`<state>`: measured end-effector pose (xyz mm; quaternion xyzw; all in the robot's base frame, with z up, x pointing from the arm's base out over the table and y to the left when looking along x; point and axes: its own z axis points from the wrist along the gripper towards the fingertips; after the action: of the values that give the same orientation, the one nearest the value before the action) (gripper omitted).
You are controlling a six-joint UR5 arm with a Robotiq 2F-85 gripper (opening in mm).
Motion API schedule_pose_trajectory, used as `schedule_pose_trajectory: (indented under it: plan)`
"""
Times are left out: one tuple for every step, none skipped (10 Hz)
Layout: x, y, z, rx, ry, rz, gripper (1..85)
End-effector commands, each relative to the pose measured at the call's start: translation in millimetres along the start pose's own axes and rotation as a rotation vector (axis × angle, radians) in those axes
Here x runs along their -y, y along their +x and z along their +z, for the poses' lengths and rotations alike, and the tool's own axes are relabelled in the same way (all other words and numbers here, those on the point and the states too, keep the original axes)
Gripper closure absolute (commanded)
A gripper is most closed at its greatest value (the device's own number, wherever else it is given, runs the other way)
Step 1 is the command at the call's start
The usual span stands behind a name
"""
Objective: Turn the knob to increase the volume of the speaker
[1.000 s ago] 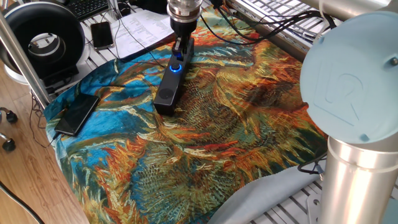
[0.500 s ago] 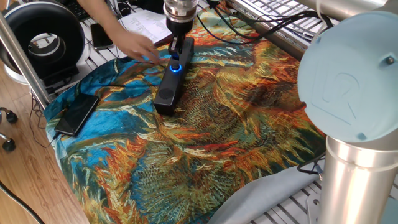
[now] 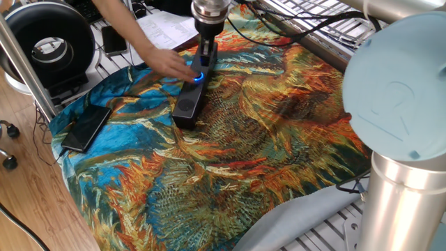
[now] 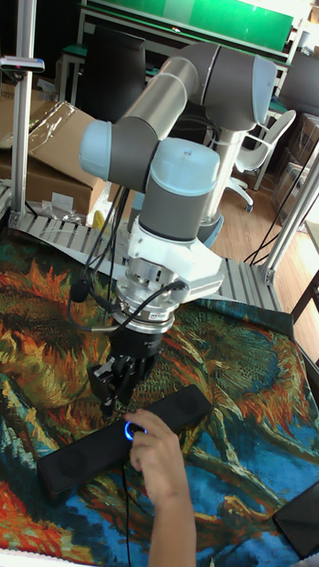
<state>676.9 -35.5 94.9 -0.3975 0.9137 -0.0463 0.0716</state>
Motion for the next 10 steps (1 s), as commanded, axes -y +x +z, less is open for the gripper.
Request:
schedule_pose_trajectory:
  plan:
    - [0.5,12.5,-3.7,0.006,-0.004,-0.037,47.7]
    - [0.8,12.4,-5.1,0.013,-0.008,-0.035,47.7]
    - [1.2,13.2,-6.0,0.015,-0.012,-0.038,47.7]
    - [1.8,14.0,-5.6,0.013,-0.012,-0.041,47.7]
    - [2.3,13.0,-4.7,0.015,-0.012,-0.041,47.7]
    - [1.6,12.3,-4.9,0.019,-0.015,-0.040,47.7]
    - [1.2,11.3,-4.5,0.021,-0.017,-0.035,47.7]
    - [1.3,9.8,-3.6,0.024,-0.018,-0.033,47.7]
    - [1.8,8.8,-2.5,0.026,-0.018,-0.028,47.7]
    - [2.1,7.4,-1.2,0.030,-0.019,-0.026,47.7]
